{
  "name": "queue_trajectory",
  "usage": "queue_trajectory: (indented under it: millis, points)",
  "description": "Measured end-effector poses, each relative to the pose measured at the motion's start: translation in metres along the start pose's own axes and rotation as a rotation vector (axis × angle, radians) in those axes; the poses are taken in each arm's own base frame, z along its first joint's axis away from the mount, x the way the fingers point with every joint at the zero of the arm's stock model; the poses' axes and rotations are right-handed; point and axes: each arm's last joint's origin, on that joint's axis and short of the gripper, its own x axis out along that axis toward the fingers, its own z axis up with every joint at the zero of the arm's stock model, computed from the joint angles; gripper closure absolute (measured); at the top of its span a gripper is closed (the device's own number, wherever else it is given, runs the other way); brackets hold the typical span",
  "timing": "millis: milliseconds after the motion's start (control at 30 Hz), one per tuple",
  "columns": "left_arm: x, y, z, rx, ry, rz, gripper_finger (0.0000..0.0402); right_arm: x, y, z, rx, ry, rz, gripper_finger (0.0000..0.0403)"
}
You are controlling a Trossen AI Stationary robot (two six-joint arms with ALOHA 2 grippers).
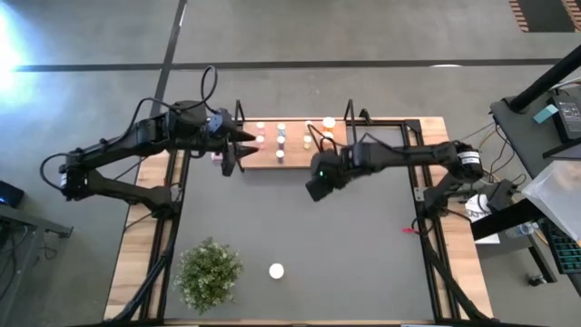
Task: Pick and place medicine bottles onto shelf by color
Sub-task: Put the yellow pill bottle on the shelf aligned with the other yellow pill bottles
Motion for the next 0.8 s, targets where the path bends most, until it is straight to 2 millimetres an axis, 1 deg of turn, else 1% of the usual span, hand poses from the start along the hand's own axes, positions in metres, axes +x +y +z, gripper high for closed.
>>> queue_trajectory:
  millis: [200, 300, 400, 500, 600, 800]
  points:
    - [0.011, 0.001, 0.004, 0.002, -0.032, 0.000, 0.0239, -0.001, -0.021, 0.029, -0.089, -0.028, -0.016, 0.0278]
    - [0.016, 0.001, 0.006, 0.002, -0.046, -0.001, 0.0239, -0.001, -0.030, 0.040, -0.123, -0.022, -0.009, 0.0278]
    - [0.020, 0.001, 0.009, 0.002, -0.057, 0.008, 0.0239, 0.002, -0.035, 0.046, -0.153, -0.011, -0.011, 0.0278]
    - [0.023, 0.001, 0.012, 0.001, -0.081, 0.020, 0.0239, 0.010, -0.036, 0.051, -0.198, 0.023, -0.016, 0.0278]
    - [0.027, 0.001, 0.014, 0.001, -0.103, 0.021, 0.0239, 0.019, -0.031, 0.058, -0.267, 0.065, -0.011, 0.0278]
    - [0.028, 0.002, 0.016, -0.048, -0.122, 0.045, 0.0239, 0.026, -0.026, 0.072, -0.388, 0.170, -0.090, 0.0278]
